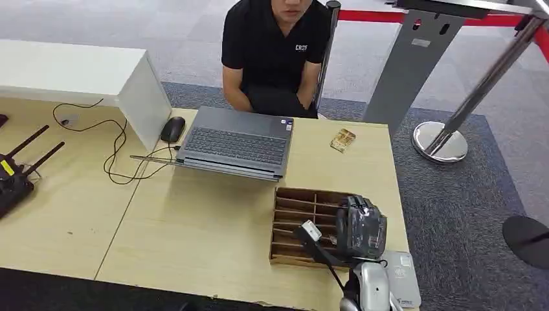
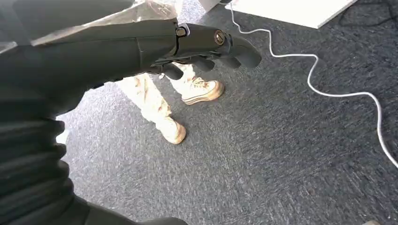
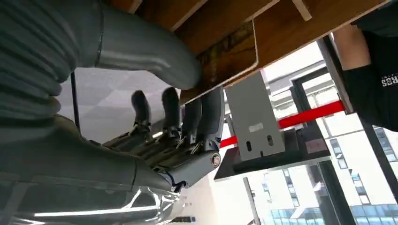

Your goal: Pass the card to the sensor for recognition and then transmit it.

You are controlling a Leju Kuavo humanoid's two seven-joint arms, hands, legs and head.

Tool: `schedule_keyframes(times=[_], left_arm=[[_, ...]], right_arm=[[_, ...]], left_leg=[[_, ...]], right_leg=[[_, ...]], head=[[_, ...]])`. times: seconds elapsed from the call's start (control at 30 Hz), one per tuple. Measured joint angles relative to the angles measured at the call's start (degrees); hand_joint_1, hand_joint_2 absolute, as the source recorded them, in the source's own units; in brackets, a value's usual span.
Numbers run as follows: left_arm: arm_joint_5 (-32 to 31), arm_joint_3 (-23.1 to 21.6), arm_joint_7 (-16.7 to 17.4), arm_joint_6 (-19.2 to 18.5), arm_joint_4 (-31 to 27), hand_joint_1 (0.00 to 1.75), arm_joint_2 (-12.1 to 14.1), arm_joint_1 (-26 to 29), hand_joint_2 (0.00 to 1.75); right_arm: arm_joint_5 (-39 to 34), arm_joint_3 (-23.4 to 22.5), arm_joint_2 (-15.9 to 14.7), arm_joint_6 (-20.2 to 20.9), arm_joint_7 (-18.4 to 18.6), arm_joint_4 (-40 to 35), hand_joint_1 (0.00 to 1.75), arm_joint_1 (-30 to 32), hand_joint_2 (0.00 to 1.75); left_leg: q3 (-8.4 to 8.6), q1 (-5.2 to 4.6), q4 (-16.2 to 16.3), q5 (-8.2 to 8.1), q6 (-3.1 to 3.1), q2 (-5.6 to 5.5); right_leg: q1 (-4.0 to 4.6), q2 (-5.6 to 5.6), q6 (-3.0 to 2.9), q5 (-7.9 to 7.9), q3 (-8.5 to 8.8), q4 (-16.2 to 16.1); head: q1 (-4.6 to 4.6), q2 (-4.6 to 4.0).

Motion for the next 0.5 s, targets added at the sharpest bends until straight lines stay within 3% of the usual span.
schedule_keyframes(times=[0.5], left_arm=[[-0.68, 0.31, -0.02, 0.0, 0.0, 0.0, 0.0, 0.02, 1.75]], right_arm=[[0.44, -0.05, -0.02, 0.0, -0.22, -0.02, 1.75, -0.04, 1.75]], left_leg=[[0.02, 0.0, 0.0, 0.0, 0.0, 0.0]], right_leg=[[0.0, 0.0, 0.0, 0.0, 0.01, 0.0]], head=[[0.0, 0.0]])
